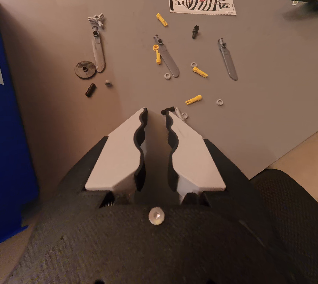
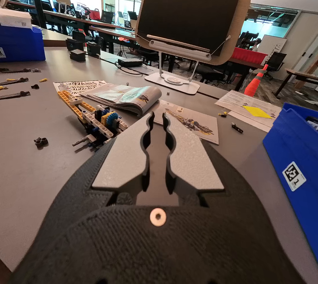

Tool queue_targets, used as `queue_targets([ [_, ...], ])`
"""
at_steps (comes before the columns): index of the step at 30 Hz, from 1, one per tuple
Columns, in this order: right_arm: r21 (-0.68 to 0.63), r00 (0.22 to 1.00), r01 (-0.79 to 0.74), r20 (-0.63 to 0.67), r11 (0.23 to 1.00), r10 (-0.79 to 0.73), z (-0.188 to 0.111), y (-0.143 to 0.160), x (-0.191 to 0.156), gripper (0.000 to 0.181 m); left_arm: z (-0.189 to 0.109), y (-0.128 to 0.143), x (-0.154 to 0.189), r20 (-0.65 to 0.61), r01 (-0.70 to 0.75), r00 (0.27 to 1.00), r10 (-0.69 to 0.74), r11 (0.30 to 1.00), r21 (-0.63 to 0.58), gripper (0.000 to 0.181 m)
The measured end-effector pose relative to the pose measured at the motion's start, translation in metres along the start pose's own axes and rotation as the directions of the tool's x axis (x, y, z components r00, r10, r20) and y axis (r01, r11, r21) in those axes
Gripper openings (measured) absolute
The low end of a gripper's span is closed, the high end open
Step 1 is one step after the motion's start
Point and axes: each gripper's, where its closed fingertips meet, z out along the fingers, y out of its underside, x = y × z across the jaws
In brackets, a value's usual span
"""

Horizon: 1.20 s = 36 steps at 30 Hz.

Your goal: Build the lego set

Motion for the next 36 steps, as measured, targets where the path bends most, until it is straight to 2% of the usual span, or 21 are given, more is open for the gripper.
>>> queue_targets([
  [1,-0.001,1.000,0.002,0.001,1.000,-0.002,0.000,0.000,-0.001,0.009,0.001,-0.001,0.002,-0.004,-0.008,1.000,0.008,1.000,0.000,0.020],
  [9,-0.005,1.000,0.018,0.005,1.000,-0.018,0.001,0.001,-0.004,0.008,0.005,-0.001,0.015,-0.044,-0.058,0.997,0.058,0.998,-0.011,0.018],
  [14,-0.004,1.000,0.017,0.005,1.000,-0.017,0.001,0.001,-0.004,0.008,0.005,0.000,0.017,-0.067,-0.058,0.996,0.057,0.998,-0.014,0.004],
  [19,-0.001,1.000,0.018,0.005,1.000,-0.018,0.001,0.000,-0.004,0.008,0.004,0.000,0.017,-0.062,-0.072,0.996,0.071,0.997,-0.013,0.003],
  [21,0.005,1.000,0.015,0.008,1.000,-0.015,0.000,-0.002,-0.006,0.008,0.000,-0.009,0.013,-0.020,-0.080,0.997,0.081,0.997,0.018,0.003],
  [24,0.028,0.999,-0.037,0.036,0.999,0.036,0.000,-0.015,-0.016,0.008,-0.017,-0.038,0.025,-0.009,-0.095,0.995,0.097,0.987,0.128,0.003],
  [27,-0.010,0.975,-0.126,0.181,0.992,0.126,0.004,-0.031,-0.056,0.000,-0.029,-0.081,0.078,-0.096,-0.140,0.980,0.175,0.946,0.291,0.002],
  [30,-0.195,0.878,-0.138,0.430,0.971,0.211,0.005,-0.030,-0.124,0.000,-0.020,-0.108,0.165,-0.313,-0.136,0.909,0.276,0.905,0.403,0.001],
  [31,-0.252,0.834,-0.120,0.500,0.960,0.235,0.002,-0.027,-0.145,0.003,-0.012,-0.109,0.195,-0.389,-0.135,0.870,0.301,0.907,0.399,0.001],
  [33,-0.323,0.775,-0.117,0.561,0.939,0.290,-0.001,-0.025,-0.170,0.021,0.002,-0.100,0.246,-0.511,-0.146,0.792,0.334,0.916,0.373,0.001],
  [35,-0.371,0.717,-0.173,0.587,0.913,0.375,-0.003,-0.025,-0.183,0.026,0.013,-0.089,0.280,-0.563,-0.175,0.743,0.362,0.917,0.359,0.001],
  [36,-0.408,0.681,-0.212,0.590,0.888,0.434,-0.004,-0.024,-0.186,0.030,0.018,-0.084,0.288,-0.553,-0.199,0.742,0.378,0.913,0.357,0.000],
])
